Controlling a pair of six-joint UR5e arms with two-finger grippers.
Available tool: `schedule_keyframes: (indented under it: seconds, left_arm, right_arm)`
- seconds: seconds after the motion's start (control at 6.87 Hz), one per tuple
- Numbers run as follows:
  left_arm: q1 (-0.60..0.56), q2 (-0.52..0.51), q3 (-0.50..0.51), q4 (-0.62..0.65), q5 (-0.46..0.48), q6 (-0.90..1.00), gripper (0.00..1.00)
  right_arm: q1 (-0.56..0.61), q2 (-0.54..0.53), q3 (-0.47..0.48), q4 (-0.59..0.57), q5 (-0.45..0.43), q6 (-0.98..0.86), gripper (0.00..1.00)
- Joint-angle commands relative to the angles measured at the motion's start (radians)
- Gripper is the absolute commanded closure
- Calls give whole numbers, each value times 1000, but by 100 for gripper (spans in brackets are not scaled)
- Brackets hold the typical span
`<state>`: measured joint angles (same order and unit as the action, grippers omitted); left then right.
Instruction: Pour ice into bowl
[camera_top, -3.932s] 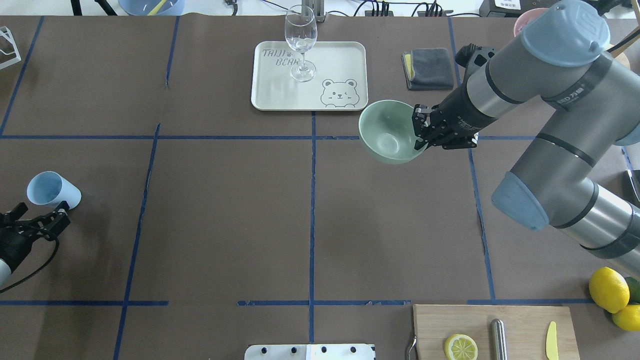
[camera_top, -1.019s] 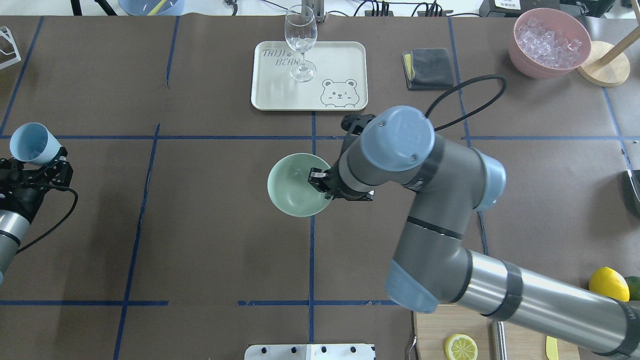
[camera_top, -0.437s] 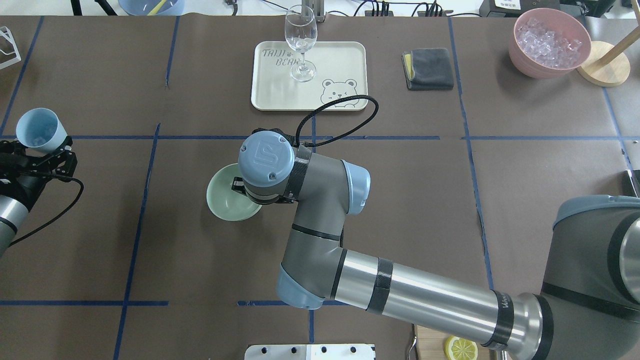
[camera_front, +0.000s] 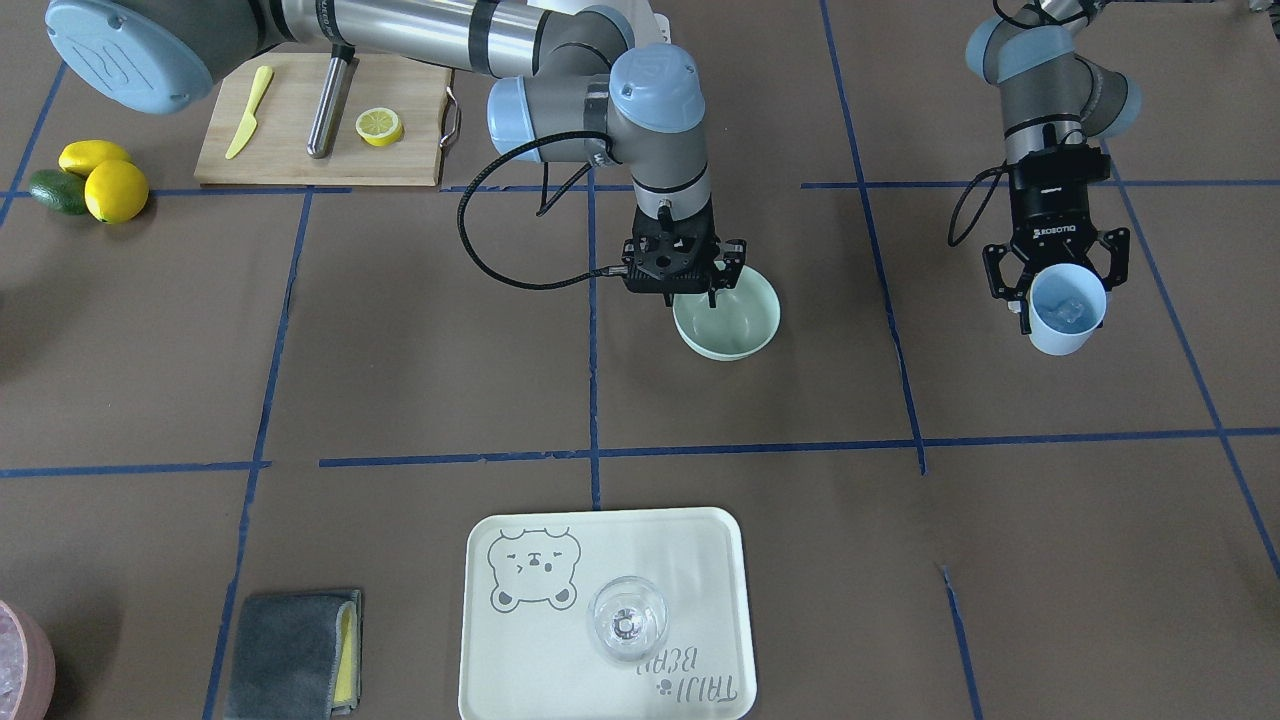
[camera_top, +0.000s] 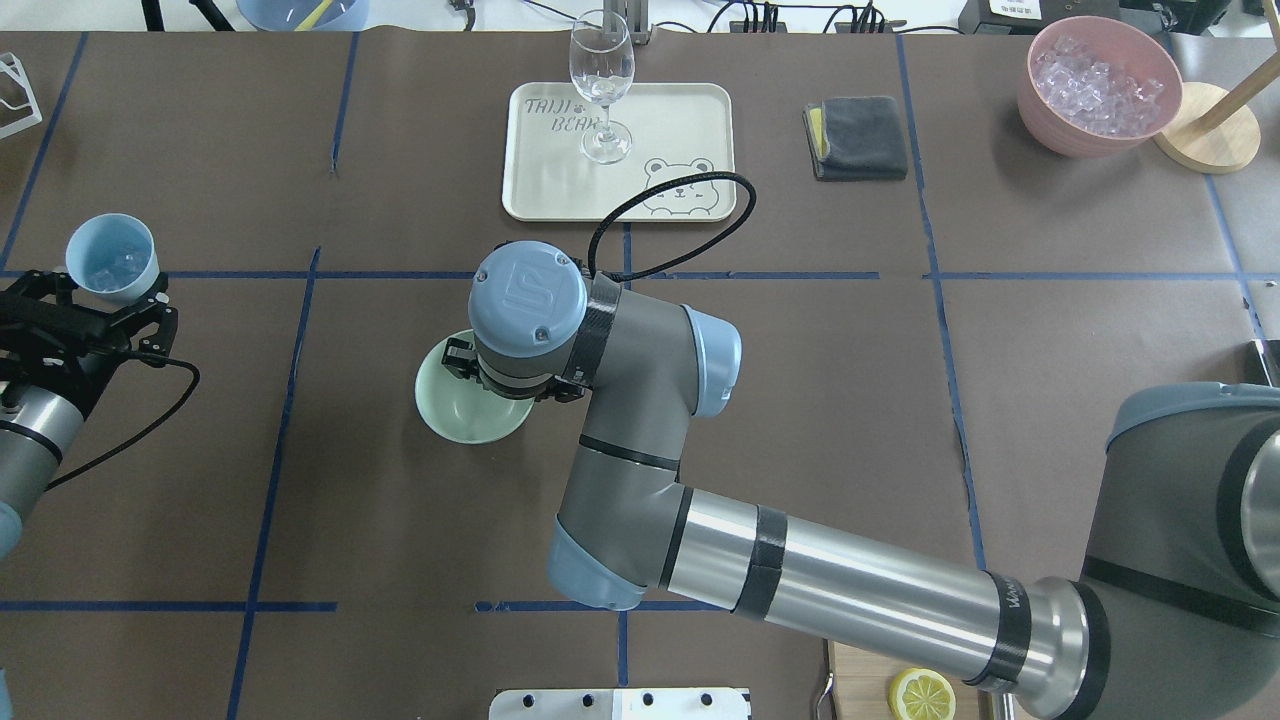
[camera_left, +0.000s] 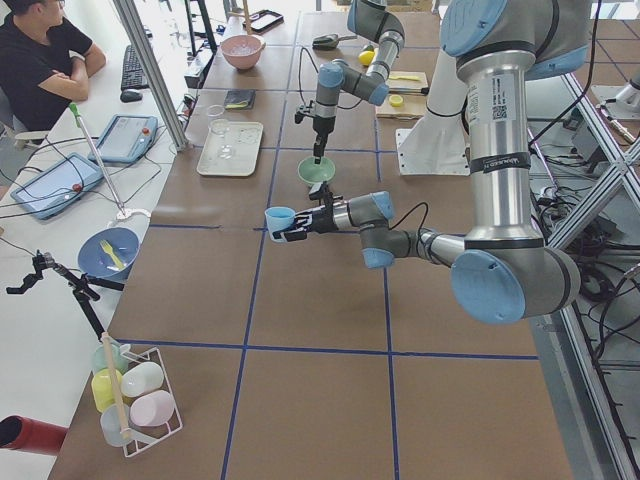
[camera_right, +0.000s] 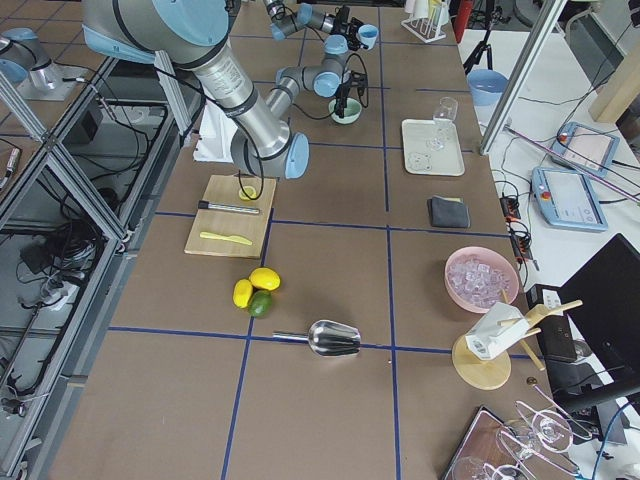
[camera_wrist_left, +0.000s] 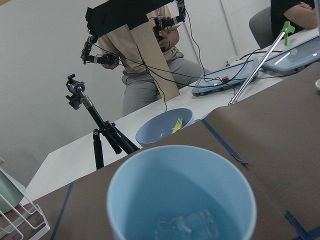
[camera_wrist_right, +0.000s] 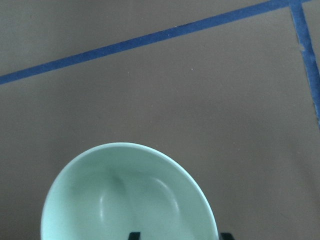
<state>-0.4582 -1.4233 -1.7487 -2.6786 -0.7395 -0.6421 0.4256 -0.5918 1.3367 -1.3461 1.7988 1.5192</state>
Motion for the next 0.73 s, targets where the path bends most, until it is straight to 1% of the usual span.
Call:
schedule_keyframes:
  seconds: [0.0,0.15,0.29,0.44,0.58]
  left_arm:
    - [41,-70,-76,231,2,12,100]
    - [80,-109,-139,404,5,10,100]
    - [126,-156,-206,571,21,10,100]
    - [180,-199,-216,677,93,10,100]
    - [234,-241,-213,789,159,12,100]
  right_arm:
    - [80,-122,219,-80,77,-34,0]
    - [132,-217,333,-80,115,-80,0]
    - [183,-294,387,-80,176,-120,0]
    - [205,-359,433,-80,203,-152,0]
    - [209,-419,485,-79,205,-190,0]
